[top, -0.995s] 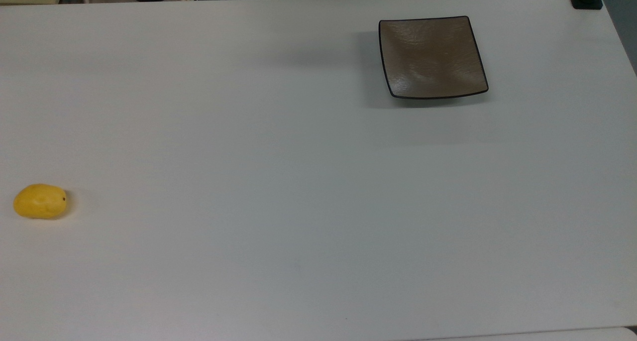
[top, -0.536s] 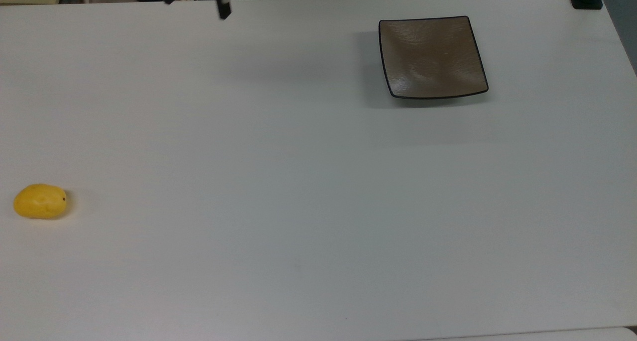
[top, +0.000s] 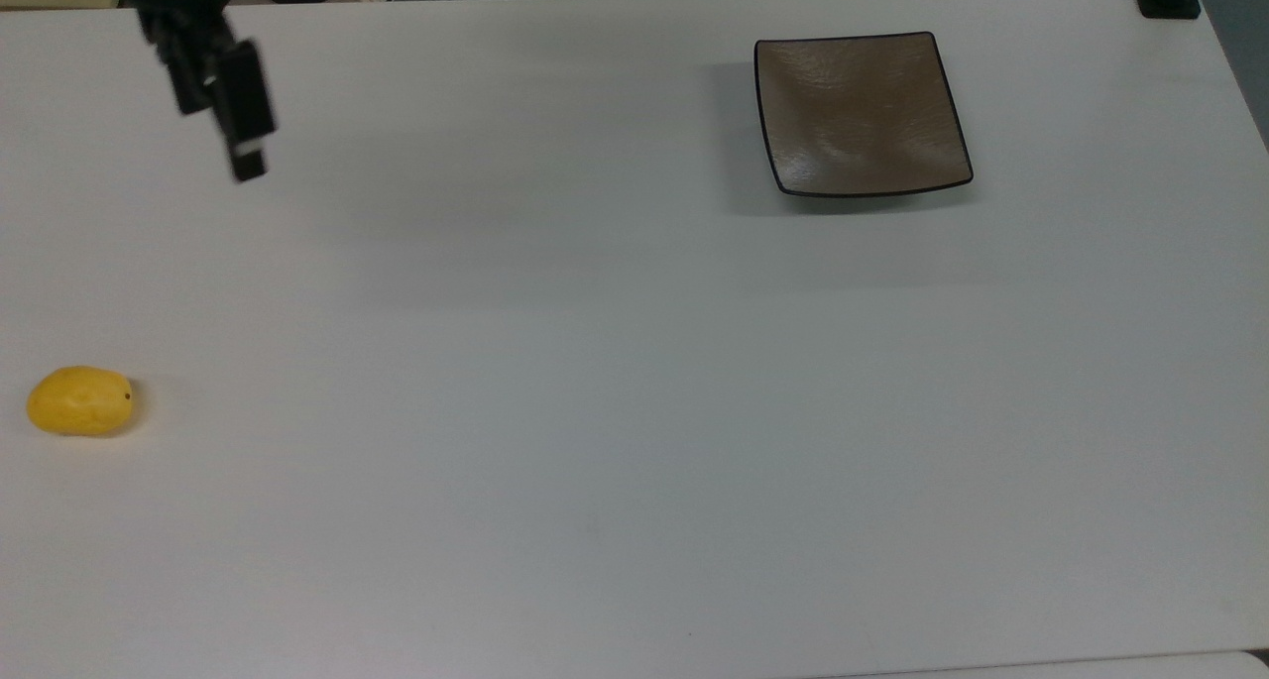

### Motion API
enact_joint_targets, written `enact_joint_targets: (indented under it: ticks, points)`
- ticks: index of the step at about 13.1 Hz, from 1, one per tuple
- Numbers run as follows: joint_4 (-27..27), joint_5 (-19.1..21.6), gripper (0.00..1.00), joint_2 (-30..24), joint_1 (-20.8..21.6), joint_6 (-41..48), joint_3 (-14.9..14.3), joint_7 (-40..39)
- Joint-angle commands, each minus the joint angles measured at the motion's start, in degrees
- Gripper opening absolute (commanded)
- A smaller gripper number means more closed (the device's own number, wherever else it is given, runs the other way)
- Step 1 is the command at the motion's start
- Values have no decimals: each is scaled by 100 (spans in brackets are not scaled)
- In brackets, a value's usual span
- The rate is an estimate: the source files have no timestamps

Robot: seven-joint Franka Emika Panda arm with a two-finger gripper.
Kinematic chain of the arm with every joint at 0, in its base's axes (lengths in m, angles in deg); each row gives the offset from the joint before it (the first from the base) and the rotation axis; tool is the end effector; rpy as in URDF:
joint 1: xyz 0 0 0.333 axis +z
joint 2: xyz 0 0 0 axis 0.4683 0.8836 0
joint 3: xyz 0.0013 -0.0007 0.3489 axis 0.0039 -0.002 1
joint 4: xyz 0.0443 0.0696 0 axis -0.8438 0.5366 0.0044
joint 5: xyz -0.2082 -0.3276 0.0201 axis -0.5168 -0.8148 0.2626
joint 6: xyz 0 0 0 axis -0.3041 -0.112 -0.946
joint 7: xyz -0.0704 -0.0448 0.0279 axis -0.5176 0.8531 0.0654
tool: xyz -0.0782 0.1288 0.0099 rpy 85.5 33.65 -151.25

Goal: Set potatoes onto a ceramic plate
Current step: 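Move the open gripper over the yellow potato and lower it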

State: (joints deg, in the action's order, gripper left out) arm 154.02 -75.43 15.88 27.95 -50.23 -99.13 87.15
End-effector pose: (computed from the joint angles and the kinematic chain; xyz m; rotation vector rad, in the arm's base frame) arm 0.6827 -0.1360 0.5862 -2.7637 1.2370 -0.5553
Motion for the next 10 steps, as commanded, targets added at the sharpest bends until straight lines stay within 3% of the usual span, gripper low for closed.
enact_joint_targets:
  ticks: [1, 7, 10]
  points:
    - [-943, 74, 100, 987, -423, -404, 47, 555]
    - [-970, 373, 100, 1743, -784, -1687, 48, 916]
    - [-1312, 373, 100, 2349, -977, -2093, 74, 1161]
